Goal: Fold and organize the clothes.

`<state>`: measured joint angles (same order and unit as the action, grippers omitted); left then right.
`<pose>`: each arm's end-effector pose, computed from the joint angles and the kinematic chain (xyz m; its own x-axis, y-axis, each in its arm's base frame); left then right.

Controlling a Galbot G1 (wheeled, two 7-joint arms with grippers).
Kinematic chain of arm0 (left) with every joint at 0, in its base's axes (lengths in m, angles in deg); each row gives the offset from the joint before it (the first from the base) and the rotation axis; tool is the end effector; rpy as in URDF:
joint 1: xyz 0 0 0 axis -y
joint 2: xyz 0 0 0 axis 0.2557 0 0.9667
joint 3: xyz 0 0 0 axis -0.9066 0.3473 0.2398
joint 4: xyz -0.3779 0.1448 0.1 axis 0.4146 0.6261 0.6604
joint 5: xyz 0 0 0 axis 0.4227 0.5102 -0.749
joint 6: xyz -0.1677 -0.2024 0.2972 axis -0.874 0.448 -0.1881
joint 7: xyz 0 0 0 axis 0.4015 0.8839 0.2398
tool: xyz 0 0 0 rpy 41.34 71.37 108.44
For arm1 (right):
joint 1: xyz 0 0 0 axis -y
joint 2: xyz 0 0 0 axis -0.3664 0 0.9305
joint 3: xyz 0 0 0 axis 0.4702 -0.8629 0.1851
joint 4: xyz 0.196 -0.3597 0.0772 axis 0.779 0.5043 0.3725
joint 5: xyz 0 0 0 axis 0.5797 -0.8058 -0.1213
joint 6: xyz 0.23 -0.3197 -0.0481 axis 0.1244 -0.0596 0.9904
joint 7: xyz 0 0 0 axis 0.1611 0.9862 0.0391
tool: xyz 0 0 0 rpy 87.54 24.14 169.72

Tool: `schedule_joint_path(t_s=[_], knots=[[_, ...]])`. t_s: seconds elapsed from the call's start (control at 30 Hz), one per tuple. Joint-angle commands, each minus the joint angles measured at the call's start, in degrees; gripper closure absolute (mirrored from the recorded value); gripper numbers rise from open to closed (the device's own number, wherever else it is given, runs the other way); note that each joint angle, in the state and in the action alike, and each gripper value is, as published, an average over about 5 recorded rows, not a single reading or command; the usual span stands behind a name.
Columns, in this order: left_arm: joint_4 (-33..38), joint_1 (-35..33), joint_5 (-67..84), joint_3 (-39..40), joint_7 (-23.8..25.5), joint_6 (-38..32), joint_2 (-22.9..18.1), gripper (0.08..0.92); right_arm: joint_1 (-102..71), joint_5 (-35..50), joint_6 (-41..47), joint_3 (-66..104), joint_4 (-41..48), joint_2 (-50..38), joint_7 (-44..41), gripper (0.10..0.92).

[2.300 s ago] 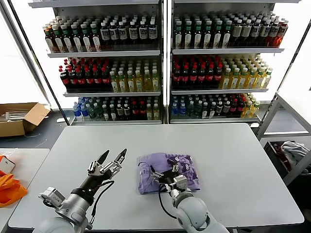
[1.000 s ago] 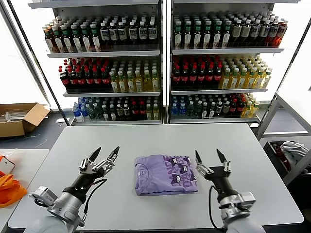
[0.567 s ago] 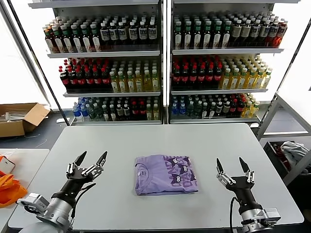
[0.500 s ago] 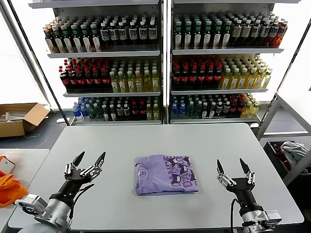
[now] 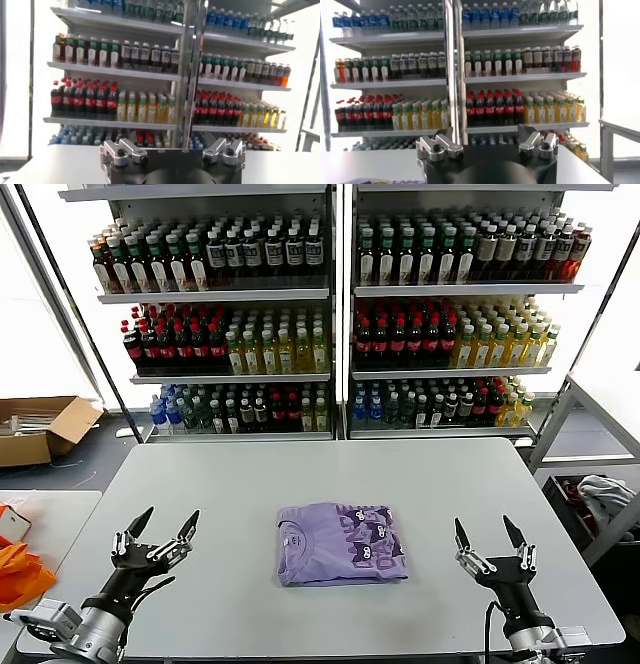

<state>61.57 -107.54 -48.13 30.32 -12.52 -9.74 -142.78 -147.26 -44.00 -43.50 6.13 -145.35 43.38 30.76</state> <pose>0.1772 0.1390 -0.2699 -0.9797 0.1784 0.0919 0.1662 0.9779 -0.1269 0.1625 -0.1022 -0.3136 -0.9985 -0.0547 -0.0037 -0.0548 0.9982 0.0240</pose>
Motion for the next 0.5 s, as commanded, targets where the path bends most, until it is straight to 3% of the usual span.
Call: schedule_joint_path(t_s=[0.03,0.5], knots=[[-1.5,-1.4,-1.6,-3.1,1.5,-1.5,0.0,0.177,-1.2,0.8,-0.4,1.6,1.3,1.6,-0.2,0.203],[-5.7,-1.6,-1.3,-11.3,3.4,-3.8,2.5,0.177,-3.6,1.5,-2.0,6.8,1.9,1.9,-1.8,0.203]])
